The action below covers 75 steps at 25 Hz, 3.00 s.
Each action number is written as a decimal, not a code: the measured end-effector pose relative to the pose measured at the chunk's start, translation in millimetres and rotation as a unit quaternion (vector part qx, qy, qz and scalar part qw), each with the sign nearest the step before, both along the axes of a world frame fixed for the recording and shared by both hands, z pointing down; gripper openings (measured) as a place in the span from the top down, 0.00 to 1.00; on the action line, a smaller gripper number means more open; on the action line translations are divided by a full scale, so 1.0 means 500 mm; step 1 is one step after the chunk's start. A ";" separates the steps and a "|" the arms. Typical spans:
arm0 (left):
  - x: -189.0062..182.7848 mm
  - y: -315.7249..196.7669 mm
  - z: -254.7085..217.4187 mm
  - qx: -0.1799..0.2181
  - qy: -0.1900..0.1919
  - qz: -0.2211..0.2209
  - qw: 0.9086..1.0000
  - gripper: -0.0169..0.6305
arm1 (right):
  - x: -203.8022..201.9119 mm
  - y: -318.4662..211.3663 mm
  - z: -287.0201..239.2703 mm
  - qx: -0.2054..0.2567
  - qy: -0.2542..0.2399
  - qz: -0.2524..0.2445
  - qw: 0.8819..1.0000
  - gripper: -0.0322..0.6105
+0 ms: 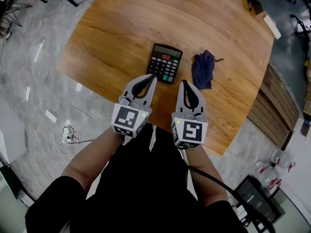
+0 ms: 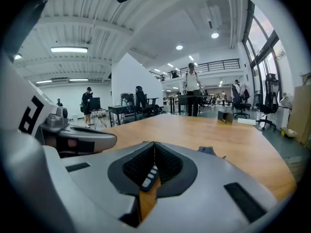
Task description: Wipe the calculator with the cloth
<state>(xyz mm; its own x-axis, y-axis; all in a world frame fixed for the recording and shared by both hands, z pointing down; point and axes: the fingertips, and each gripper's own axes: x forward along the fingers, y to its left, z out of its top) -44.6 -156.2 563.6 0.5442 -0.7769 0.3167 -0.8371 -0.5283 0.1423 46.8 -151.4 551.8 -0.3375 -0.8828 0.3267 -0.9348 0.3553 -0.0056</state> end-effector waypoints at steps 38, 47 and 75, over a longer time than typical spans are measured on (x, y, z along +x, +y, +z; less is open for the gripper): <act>0.034 -0.075 0.195 -0.180 0.125 0.072 0.973 0.78 | 0.007 -0.104 0.275 -0.175 0.030 0.016 0.984 0.93; 0.037 -0.071 0.179 -0.202 0.225 0.029 0.953 0.87 | 0.067 -0.100 0.234 -0.132 0.023 0.060 0.989 0.92; 0.045 -0.061 0.133 -0.230 0.341 -0.001 0.912 0.87 | 0.234 -0.157 0.194 -0.109 0.033 0.127 0.985 0.86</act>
